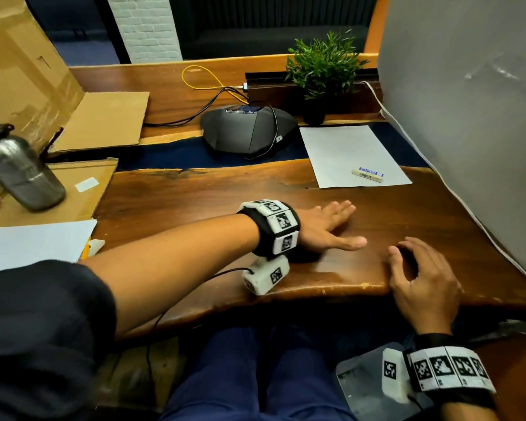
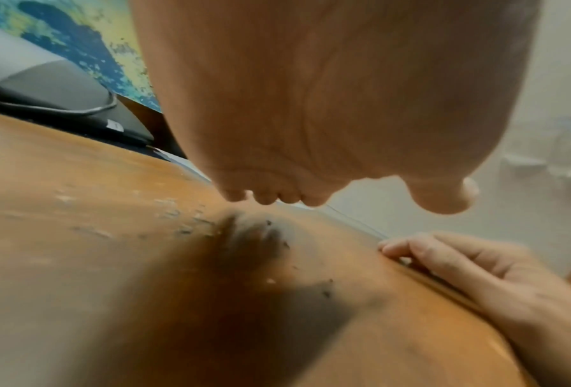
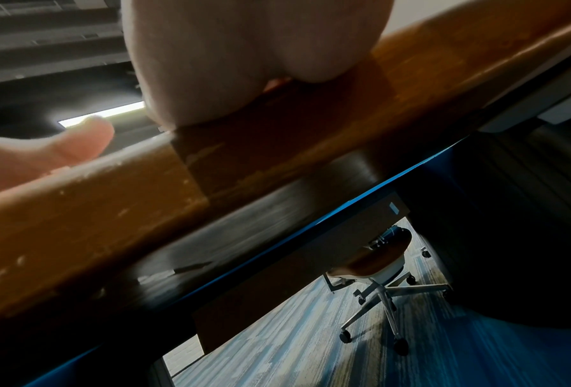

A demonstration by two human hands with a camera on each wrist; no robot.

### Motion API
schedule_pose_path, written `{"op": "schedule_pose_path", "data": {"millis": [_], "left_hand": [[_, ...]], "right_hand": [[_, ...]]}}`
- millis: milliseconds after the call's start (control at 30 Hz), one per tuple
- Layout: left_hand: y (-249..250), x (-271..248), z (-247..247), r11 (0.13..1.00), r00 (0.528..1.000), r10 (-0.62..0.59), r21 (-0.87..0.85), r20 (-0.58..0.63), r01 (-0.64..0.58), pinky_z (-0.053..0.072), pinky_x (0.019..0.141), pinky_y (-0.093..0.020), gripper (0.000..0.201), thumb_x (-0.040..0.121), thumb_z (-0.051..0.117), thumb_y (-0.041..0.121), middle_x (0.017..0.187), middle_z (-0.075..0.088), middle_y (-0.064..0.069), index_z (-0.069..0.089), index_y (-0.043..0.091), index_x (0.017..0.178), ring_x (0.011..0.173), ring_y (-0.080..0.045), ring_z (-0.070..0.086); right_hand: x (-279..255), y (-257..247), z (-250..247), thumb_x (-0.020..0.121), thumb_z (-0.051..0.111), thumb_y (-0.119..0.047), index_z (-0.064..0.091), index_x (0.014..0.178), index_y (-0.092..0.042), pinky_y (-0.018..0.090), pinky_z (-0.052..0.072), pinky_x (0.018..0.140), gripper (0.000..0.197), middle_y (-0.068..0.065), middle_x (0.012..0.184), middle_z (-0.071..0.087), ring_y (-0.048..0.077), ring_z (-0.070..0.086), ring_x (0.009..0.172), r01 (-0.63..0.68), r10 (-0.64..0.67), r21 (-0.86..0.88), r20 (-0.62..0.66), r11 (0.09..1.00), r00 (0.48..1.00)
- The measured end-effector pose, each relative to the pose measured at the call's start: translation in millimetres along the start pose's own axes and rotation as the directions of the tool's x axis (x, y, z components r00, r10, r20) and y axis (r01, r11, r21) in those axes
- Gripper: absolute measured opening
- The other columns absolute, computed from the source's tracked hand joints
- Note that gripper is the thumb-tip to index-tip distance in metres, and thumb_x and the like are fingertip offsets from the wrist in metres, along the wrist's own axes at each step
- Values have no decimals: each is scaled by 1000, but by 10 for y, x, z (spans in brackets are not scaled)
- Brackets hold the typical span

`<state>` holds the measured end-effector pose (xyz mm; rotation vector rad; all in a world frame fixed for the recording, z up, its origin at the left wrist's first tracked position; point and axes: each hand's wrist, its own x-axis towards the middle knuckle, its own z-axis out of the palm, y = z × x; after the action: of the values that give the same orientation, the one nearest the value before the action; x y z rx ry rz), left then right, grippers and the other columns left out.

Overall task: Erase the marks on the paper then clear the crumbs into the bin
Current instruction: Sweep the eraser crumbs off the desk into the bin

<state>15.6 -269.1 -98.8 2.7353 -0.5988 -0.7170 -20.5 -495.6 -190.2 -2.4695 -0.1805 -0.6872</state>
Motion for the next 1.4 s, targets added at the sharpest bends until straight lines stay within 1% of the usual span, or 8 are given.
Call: {"op": "schedule_pose_path", "data": {"millis": [133, 267, 367, 600, 767, 967, 1167, 1400], "left_hand": [[-431, -626, -139, 978, 971, -208, -39, -119, 205, -10, 118, -39, 97, 89, 27, 74, 159, -28, -3, -18, 18, 154, 148, -18, -20], [-1009, -1256, -118, 833, 836, -549, 88, 12, 546, -4, 122, -46, 116, 71, 18, 87, 158, -28, -10, -16, 14, 154, 148, -27, -19], [-1096, -1389, 57, 769, 757, -639, 146, 136, 622, -1, 122, -47, 130, 59, 17, 92, 158, -28, -13, -19, 10, 153, 148, -31, -19], [-454, -593, 321, 938, 938, -339, 101, 76, 331, -4, 120, -53, 137, 59, 19, 100, 151, -38, -14, -26, 7, 148, 142, -31, -30], [14, -251, 284, 980, 980, -197, -41, -9, 197, -7, 122, -45, 110, 85, 30, 81, 158, -29, -9, -19, 9, 152, 147, -26, -22], [-278, -1063, 62, 885, 875, -465, -101, -139, 454, -10, 120, -47, 113, 80, 23, 83, 156, -31, -13, -22, 8, 151, 146, -30, -25], [-592, -2037, 644, 660, 657, -746, -10, 104, 751, -4, 120, -52, 134, 59, 15, 97, 157, -26, -21, -22, 8, 151, 146, -39, -20], [-214, -1521, 990, 816, 816, -577, -71, -40, 573, -11, 119, -53, 134, 64, 16, 98, 150, -37, -23, -28, 2, 146, 139, -37, -35]], "right_hand": [[3, 10, 13, 94, 47, -47, 71, 109, -14, 34, 45, 83, 44, 7, 119, 70, 28, 63, 108, -1, 1, -5, 5, 1000, 1000], [4, -2, 20, 95, 47, -47, 71, 109, -13, 37, 47, 84, 44, 7, 120, 69, 28, 63, 109, -15, 15, 1, -4, 1000, 1000], [2, -3, 24, 95, 48, -47, 71, 110, -13, 37, 47, 85, 44, 8, 120, 69, 29, 62, 109, -21, 21, 4, -9, 1000, 1000], [2, -13, 10, 94, 50, -45, 72, 109, -13, 36, 47, 87, 41, 6, 120, 69, 27, 62, 110, -15, 15, 14, -7, 1000, 1000], [3, -5, -7, 94, 48, -48, 72, 109, -14, 34, 46, 87, 43, 5, 121, 69, 26, 62, 111, -14, 14, 15, 1, 1000, 1000], [-11, 6, -3, 95, 48, -46, 70, 111, -13, 36, 45, 88, 43, 7, 123, 68, 28, 61, 113, -14, 14, 12, 16, 1000, 1000], [-9, 6, 27, 98, 46, -47, 68, 115, -13, 41, 45, 91, 43, 9, 126, 67, 31, 60, 115, -34, 34, 3, 11, 999, 999], [-13, 8, 31, 98, 48, -46, 69, 113, -13, 44, 47, 91, 41, 10, 125, 67, 32, 61, 114, -27, 27, 2, -9, 1000, 1000]]}}
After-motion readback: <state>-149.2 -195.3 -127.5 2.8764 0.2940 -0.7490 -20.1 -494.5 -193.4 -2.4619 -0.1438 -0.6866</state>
